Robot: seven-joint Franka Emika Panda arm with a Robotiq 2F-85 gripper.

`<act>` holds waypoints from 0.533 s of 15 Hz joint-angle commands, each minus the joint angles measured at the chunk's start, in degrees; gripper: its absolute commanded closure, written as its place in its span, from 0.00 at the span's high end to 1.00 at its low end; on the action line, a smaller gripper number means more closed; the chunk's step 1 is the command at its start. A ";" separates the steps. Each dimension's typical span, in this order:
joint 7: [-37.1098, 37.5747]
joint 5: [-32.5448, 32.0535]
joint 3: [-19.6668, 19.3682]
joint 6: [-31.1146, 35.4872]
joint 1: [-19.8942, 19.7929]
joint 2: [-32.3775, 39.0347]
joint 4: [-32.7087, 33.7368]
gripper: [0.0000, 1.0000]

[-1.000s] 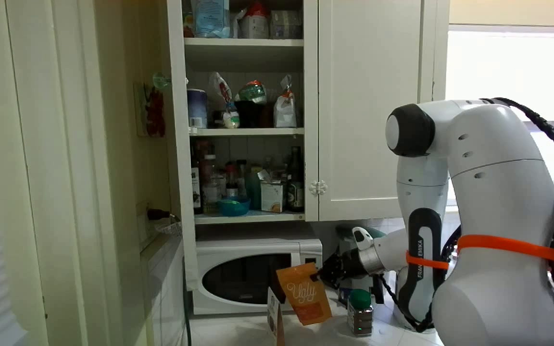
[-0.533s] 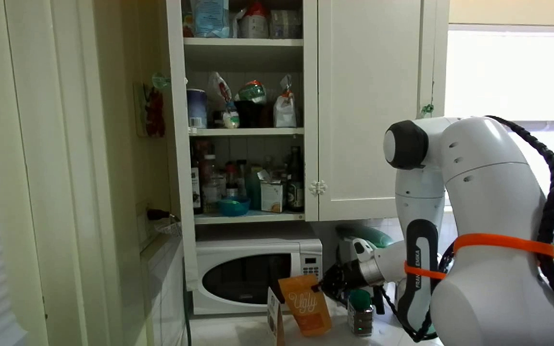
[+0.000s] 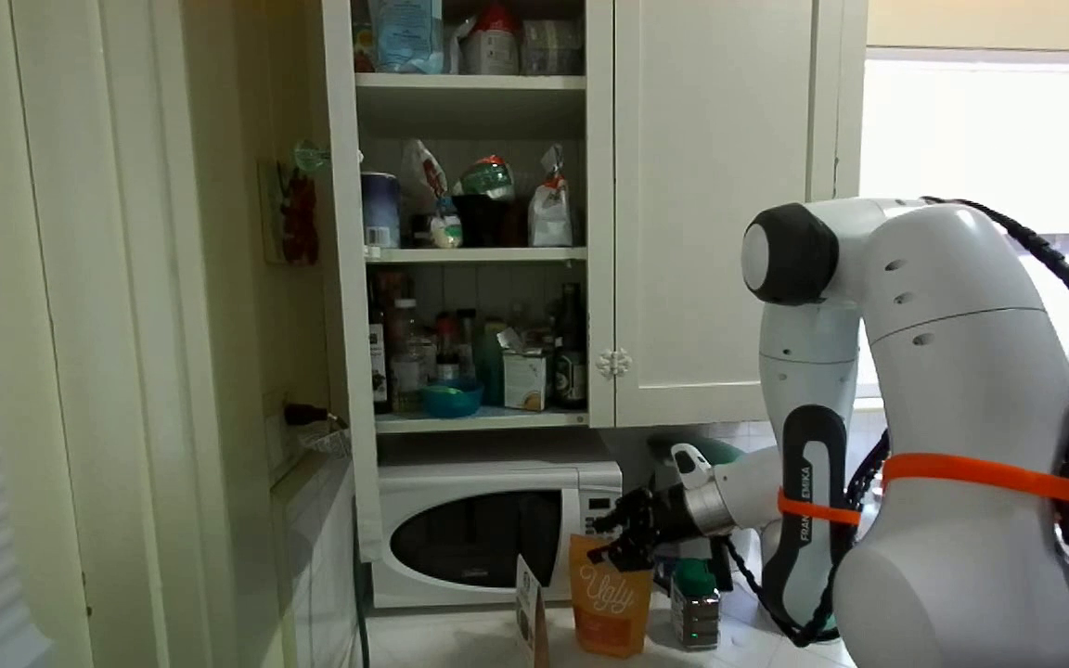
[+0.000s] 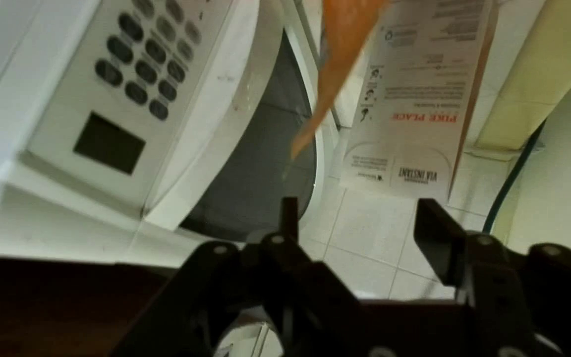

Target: Pick up the object from the shelf and put it on the table

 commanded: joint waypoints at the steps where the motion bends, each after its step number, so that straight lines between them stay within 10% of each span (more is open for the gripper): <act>1: 0.09 4.10 -5.17 -3.22 7.09 -14.25 -8.91 0.94; 8: 8.02 6.27 -8.40 -27.20 13.19 -37.09 -9.25 1.00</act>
